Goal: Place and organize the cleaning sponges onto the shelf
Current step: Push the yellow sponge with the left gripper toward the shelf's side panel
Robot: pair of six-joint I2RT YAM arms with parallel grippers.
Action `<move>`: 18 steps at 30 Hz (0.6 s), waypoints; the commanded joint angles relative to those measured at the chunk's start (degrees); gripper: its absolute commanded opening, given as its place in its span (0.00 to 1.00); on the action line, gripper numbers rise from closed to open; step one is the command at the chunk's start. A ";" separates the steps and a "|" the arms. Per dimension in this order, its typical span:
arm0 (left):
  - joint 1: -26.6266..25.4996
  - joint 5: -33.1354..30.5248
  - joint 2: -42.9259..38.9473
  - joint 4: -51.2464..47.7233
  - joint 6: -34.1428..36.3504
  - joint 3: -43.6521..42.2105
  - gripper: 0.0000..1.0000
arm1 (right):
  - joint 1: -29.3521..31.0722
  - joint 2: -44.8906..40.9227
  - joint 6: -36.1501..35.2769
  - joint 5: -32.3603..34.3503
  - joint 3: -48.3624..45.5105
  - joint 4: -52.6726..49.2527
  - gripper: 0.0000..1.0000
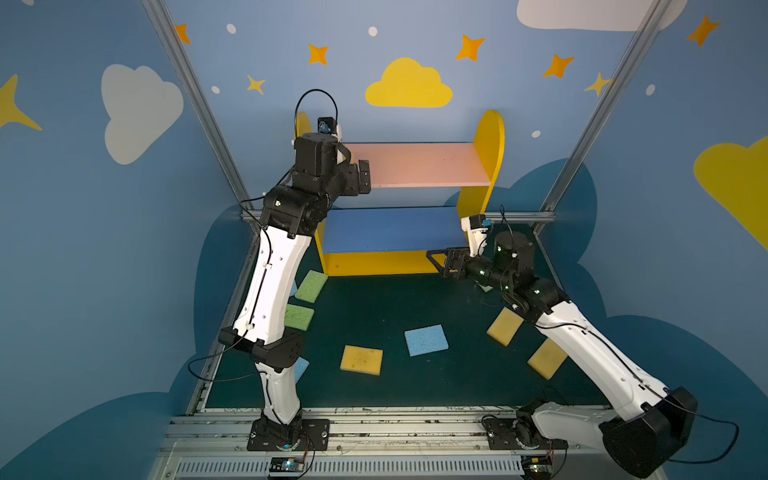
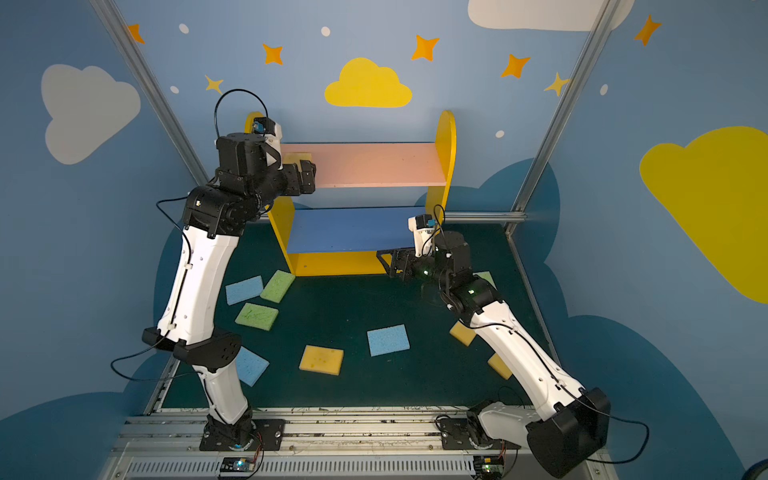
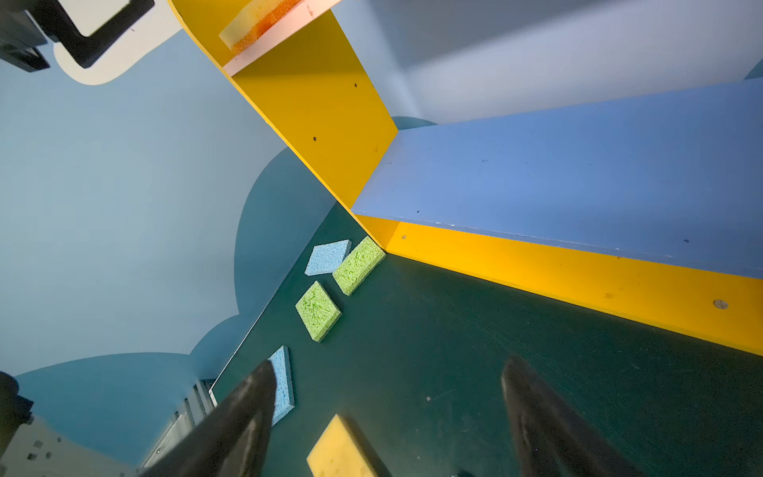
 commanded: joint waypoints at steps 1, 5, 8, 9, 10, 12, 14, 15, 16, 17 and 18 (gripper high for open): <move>1.47 0.66 1.35 -4.02 1.03 0.67 1.00 | -0.01 -0.17 -0.36 -0.71 -0.13 1.94 0.85; 2.43 1.16 2.18 -3.54 1.18 -0.17 1.00 | 0.00 0.17 -0.21 -1.14 0.05 2.01 0.85; 2.84 1.86 3.17 -1.85 2.03 -0.57 1.00 | -0.01 0.19 -0.20 -1.66 0.12 1.87 0.84; 2.99 1.88 3.45 -1.44 2.10 -0.51 1.00 | -0.01 0.21 -0.21 -1.77 0.30 1.46 0.84; 3.17 2.13 3.78 -1.11 2.08 -0.57 1.00 | -0.01 0.14 -0.29 -1.73 0.41 1.12 0.84; 3.50 2.31 4.23 -0.62 1.84 -0.52 1.00 | 0.08 -0.15 -0.44 -1.43 0.18 0.98 0.83; 3.70 2.28 4.71 -0.25 1.73 -0.55 1.00 | 0.16 -0.17 -0.41 -1.25 0.14 0.75 0.83; 3.70 2.25 4.95 -0.11 1.82 -0.57 1.00 | 0.17 -0.17 -0.32 -1.26 0.10 0.80 0.83; 3.66 2.17 5.27 0.12 1.87 -0.49 1.00 | 0.17 0.03 -0.34 -1.25 0.14 0.81 0.83; 3.70 1.97 5.49 0.47 2.01 -0.49 1.00 | 0.17 0.01 -0.30 -1.26 0.21 0.76 0.83; 3.70 1.75 5.64 0.65 2.06 -0.48 1.00 | 0.17 0.13 -0.30 -1.33 0.23 0.75 0.83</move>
